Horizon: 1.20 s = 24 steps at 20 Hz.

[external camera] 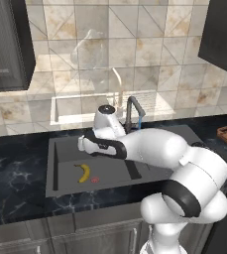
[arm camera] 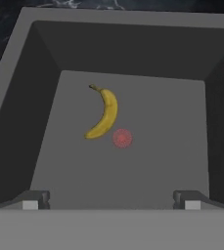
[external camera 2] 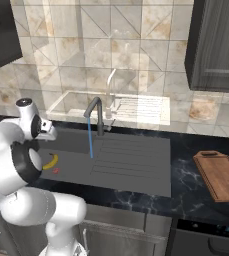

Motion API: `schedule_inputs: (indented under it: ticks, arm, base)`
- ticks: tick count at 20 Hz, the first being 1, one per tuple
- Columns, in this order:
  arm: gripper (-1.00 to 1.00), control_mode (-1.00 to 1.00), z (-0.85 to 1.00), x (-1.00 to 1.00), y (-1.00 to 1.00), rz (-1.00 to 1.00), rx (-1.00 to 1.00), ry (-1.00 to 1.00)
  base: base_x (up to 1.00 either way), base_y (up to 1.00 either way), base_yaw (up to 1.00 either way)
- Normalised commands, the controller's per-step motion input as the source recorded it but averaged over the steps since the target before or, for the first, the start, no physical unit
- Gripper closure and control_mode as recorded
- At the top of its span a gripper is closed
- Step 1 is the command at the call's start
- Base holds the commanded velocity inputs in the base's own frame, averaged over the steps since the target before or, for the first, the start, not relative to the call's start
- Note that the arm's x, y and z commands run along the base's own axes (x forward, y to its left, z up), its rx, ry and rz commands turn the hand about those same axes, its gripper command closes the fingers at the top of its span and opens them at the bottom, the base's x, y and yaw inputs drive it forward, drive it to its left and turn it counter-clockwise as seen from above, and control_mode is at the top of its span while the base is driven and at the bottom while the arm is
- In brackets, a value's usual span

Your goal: Pick the banana from the sink and place it on the cutting board to airdry. Then turn off the sink faucet.

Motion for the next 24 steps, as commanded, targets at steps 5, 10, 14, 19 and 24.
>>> schedule_inputs:
  ticks: [5, 10, 14, 19, 24]
  arm:
    - [-1.00, -1.00, -0.33, 0.12, 0.04, 0.00, 0.00, 0.00]
    - [-1.00, -1.00, -0.19, 0.16, 0.15, 0.00, 0.00, 0.00]
    - [-1.00, -1.00, -0.20, 0.21, 0.12, 0.00, 0.00, 0.00]
    - [-1.00, -1.00, -0.27, 0.20, 0.04, 0.00, 0.00, 0.01]
    - [-1.00, -1.00, -0.24, 0.20, 0.04, 0.00, 0.00, 0.01]
  base:
    - [0.00, 0.00, 0.00]
    - [0.00, 0.00, 0.00]
    - [0.00, 0.00, 0.00]
    - [0.00, 0.00, 0.00]
    - [0.00, 0.00, 0.00]
